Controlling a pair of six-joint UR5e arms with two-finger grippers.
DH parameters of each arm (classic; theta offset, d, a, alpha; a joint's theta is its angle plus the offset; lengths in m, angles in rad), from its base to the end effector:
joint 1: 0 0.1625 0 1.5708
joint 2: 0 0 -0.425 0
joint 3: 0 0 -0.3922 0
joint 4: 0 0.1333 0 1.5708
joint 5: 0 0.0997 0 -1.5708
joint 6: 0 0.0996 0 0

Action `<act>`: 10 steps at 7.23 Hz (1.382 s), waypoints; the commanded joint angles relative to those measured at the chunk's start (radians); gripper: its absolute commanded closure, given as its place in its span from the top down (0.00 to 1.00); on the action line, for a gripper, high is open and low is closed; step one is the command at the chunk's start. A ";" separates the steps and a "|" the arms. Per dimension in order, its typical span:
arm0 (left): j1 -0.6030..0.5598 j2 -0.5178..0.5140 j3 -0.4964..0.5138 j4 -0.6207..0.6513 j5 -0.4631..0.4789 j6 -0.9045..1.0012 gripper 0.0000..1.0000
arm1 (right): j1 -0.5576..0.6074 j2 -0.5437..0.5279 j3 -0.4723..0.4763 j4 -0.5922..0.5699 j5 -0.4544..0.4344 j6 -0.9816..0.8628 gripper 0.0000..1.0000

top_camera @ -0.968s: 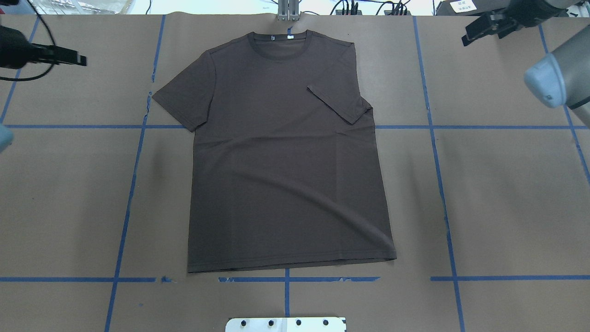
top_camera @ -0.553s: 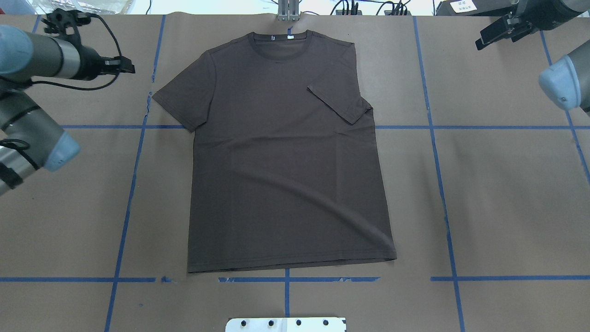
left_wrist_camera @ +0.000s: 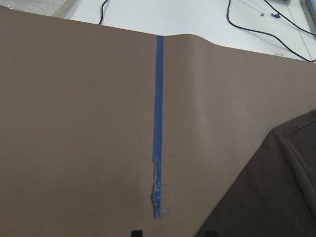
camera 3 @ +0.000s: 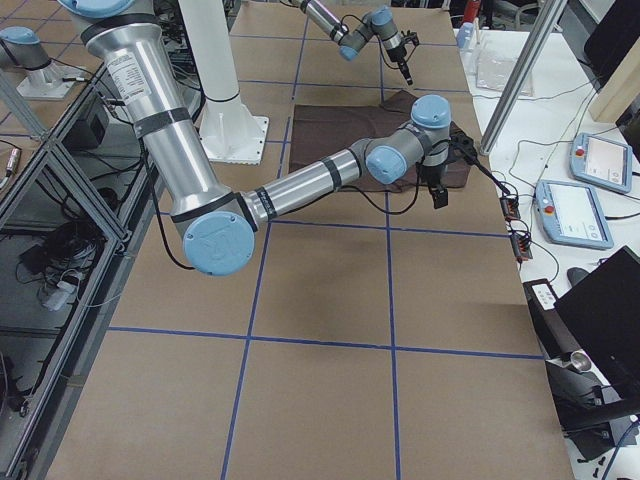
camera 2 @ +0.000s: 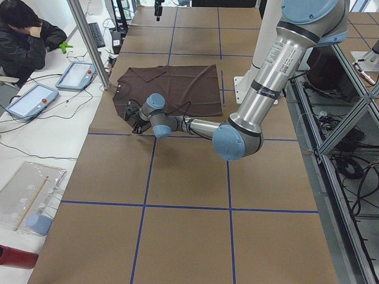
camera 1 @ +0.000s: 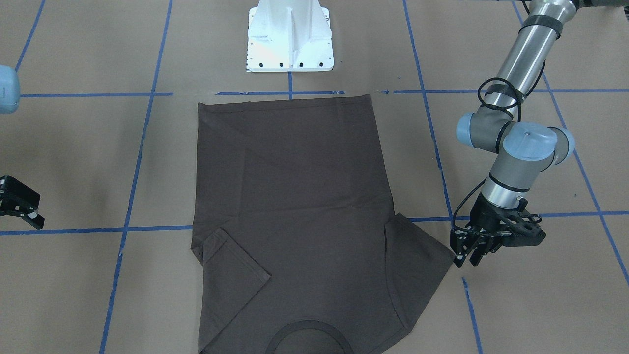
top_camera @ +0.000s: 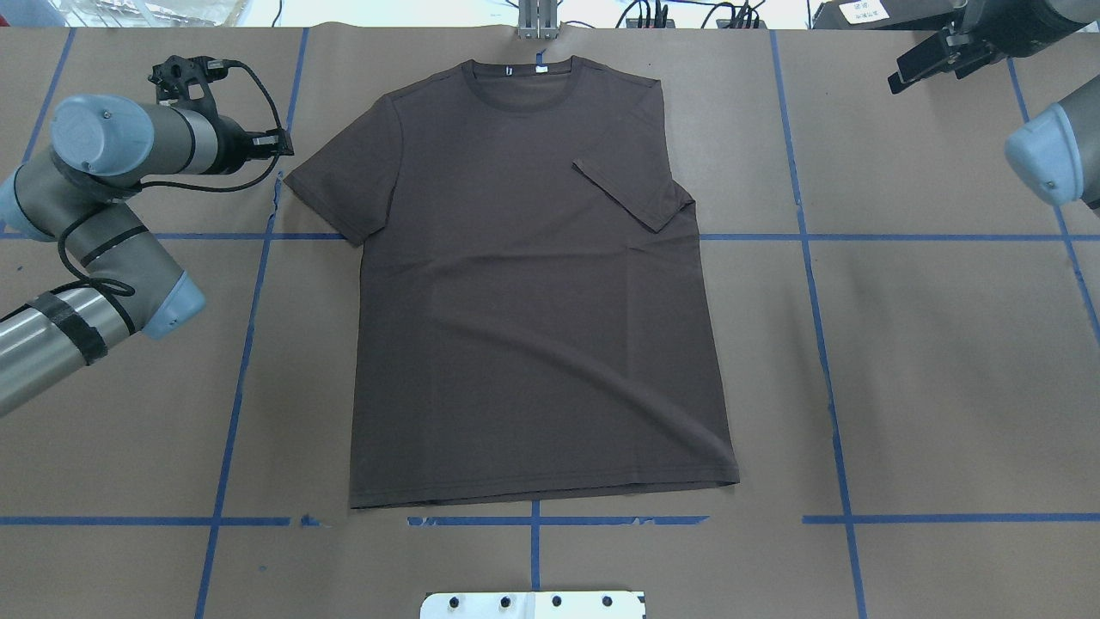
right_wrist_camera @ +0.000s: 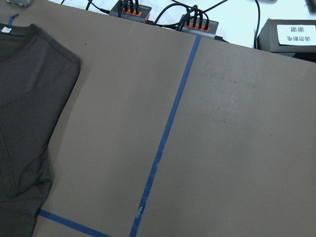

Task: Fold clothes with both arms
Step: 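Move the left gripper to the other sleeve while the right gripper withdraws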

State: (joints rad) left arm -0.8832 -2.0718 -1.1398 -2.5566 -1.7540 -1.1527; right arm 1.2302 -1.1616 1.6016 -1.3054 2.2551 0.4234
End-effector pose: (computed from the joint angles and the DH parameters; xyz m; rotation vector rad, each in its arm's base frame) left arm 0.3741 -0.6370 0.4693 0.5080 0.9423 -0.3234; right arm -0.1508 -0.6360 0.3795 0.3836 -0.8592 -0.1646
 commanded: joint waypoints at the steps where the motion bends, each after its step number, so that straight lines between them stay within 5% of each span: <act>1: 0.018 -0.005 0.014 -0.001 0.004 -0.001 0.48 | 0.000 -0.001 -0.002 -0.001 0.000 0.000 1.00; 10: 0.044 0.004 0.017 -0.001 0.005 0.007 0.47 | 0.000 -0.018 0.003 0.000 0.000 0.002 1.00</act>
State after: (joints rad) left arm -0.8390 -2.0681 -1.1233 -2.5573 -1.7487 -1.1473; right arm 1.2302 -1.1788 1.6039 -1.3054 2.2549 0.4244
